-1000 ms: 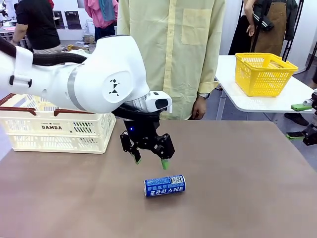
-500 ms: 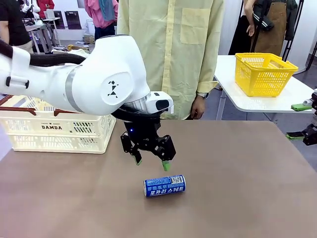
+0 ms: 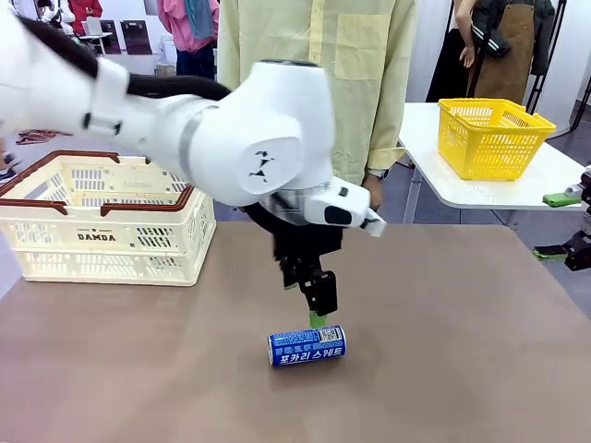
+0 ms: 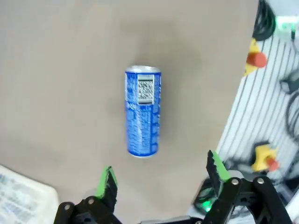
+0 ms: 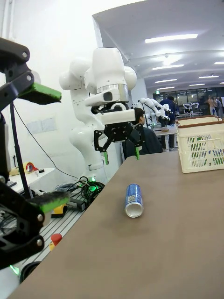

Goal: Place the drinks into the Shopping basket.
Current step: Pick up one drink and place it into the Shopping basket.

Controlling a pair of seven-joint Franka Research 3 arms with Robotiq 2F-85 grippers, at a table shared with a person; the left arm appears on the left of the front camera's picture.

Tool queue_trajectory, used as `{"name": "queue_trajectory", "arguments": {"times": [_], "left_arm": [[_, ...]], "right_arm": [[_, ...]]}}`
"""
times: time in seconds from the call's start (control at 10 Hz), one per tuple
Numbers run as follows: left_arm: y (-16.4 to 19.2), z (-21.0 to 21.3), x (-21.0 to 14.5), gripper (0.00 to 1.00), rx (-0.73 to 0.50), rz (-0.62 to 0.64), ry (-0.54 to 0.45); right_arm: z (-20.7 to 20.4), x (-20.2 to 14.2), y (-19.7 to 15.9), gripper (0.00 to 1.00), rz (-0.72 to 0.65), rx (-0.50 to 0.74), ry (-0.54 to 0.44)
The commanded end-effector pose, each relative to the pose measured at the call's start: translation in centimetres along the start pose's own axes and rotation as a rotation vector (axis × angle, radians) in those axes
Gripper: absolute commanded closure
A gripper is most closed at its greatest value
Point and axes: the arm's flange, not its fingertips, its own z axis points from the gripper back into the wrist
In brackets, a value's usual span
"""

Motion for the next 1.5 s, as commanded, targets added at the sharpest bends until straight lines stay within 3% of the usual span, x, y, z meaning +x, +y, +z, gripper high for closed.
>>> {"name": "queue_trajectory", "arguments": {"times": [0.0,0.2,0.3,0.4,0.5,0.6,0.8,1.2,1.4], "left_arm": [[0.4,-0.8,0.0,0.0,0.236,-0.647,-0.029],[-0.1,-0.6,-0.6,0.0,0.299,-0.778,-0.261],[-0.2,-0.7,0.9,0.0,0.115,-0.32,0.034],[-0.2,-0.7,0.9,0.0,0.115,-0.32,0.034],[-0.3,-0.5,1.2,0.0,0.192,-0.471,-0.01],[0.4,-0.7,2.3,0.0,0.18,-0.515,0.0],[2.0,-2.5,2.7,0.0,0.149,-0.405,-0.014],[2.6,-9.3,4.1,0.0,0.133,-0.376,0.09],[2.8,-11.9,4.3,0.0,0.107,-0.37,0.076]], "right_arm": [[0.3,-0.1,0.3,0.0,0.0,-0.01,0.013],[0.3,-0.1,0.3,0.0,0.0,-0.01,0.013],[0.3,-0.1,0.3,0.0,0.0,-0.01,0.013],[0.3,-0.1,0.3,0.0,0.0,-0.01,0.013],[0.3,-0.1,0.3,0.0,0.0,-0.01,0.013],[0.3,-0.1,0.3,0.0,0.0,-0.01,0.013],[0.3,-0.1,0.3,0.0,0.0,-0.01,0.013],[0.3,-0.1,0.3,0.0,0.0,-0.01,0.013],[0.3,-0.1,0.3,0.0,0.0,-0.01,0.013]]}}
